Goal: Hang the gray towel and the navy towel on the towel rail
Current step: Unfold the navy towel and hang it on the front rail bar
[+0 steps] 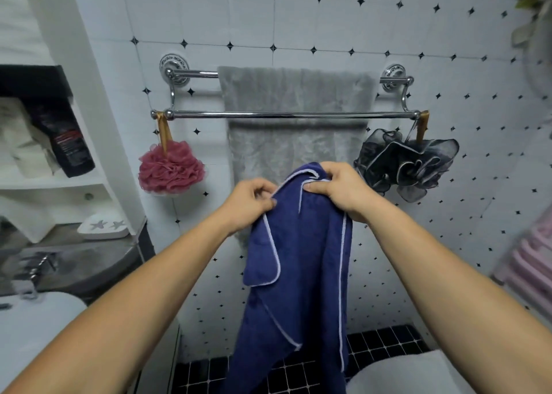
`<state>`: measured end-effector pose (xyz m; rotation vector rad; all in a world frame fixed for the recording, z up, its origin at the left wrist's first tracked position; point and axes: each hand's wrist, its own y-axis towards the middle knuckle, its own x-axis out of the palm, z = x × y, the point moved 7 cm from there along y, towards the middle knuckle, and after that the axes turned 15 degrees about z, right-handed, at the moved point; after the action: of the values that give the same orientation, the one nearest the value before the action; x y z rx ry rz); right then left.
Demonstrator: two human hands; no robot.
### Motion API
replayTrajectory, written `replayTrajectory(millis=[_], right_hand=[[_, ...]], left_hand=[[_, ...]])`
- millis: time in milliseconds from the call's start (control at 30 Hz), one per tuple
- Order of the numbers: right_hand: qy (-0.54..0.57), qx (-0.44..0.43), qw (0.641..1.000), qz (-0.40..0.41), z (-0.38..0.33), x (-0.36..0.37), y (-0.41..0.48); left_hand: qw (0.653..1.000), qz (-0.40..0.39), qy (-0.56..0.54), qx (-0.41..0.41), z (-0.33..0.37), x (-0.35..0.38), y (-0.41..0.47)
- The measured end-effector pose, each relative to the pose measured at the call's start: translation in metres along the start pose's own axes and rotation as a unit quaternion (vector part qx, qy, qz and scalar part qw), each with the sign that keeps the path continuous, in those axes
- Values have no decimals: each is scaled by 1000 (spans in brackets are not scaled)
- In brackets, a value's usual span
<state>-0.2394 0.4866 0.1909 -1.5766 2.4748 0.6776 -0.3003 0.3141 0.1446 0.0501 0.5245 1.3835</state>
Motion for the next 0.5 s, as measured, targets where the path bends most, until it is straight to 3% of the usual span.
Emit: replayTrajectory(millis=[133,267,500], right_hand=[[36,15,999,24,6,-1,7],[60,30,995,79,17,-10,17],[82,60,987,122,38,-9,21]], left_hand=[[989,-90,79,-86,-59,5,-27],[980,12,-40,-195,-79,-19,-25],[970,98,-101,-196,-68,-51,-17]])
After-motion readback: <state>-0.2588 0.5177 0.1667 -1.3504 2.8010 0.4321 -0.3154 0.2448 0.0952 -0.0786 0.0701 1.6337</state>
